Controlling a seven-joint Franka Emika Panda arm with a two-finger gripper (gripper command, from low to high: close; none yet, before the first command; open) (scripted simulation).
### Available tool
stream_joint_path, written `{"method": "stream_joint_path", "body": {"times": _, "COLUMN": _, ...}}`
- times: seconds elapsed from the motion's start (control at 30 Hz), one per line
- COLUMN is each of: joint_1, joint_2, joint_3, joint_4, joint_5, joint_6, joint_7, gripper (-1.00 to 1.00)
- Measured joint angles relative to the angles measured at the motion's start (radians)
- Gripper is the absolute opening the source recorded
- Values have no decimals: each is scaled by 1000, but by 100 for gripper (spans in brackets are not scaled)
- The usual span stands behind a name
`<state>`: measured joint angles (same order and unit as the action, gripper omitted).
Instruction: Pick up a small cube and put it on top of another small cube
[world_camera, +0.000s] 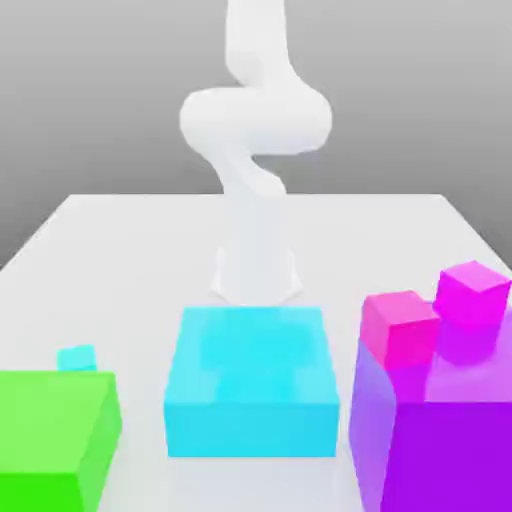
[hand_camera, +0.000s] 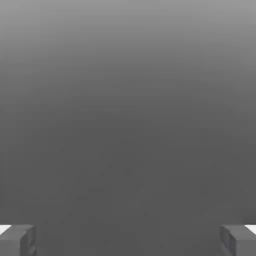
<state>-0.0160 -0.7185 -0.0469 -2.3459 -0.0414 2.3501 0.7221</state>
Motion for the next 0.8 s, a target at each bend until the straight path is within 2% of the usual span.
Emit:
{"method": "stream_joint_path", "body": {"times": 0.27, "joint_1": -57, "joint_2": 259, "joint_3": -188, "joint_4": -148, "joint_5": -97, "joint_6": 161, "joint_7": -282, "gripper": 0}}
{"method": "stream_joint_path", "body": {"times": 0.5, "joint_1": -99, "joint_2": 482, "joint_3": -377, "joint_4": -276, "joint_5": -106, "joint_6": 303, "joint_7": -578, "gripper": 0}}
{"method": "stream_joint_path", "body": {"times": 0.67, "joint_1": -137, "joint_2": 658, "joint_3": -491, "joint_4": -370, "joint_5": -5, "joint_6": 409, "joint_7": -865, "gripper": 0}}
{"method": "stream_joint_path", "body": {"times": 0.73, "joint_1": -182, "joint_2": 734, "joint_3": -494, "joint_4": -406, "joint_5": 82, "joint_6": 449, "joint_7": -1013, "gripper": 0}}
{"method": "stream_joint_path", "body": {"times": 0.8, "joint_1": -217, "joint_2": 813, "joint_3": -448, "joint_4": -412, "joint_5": 200, "joint_6": 497, "joint_7": -1135, "gripper": 0}}
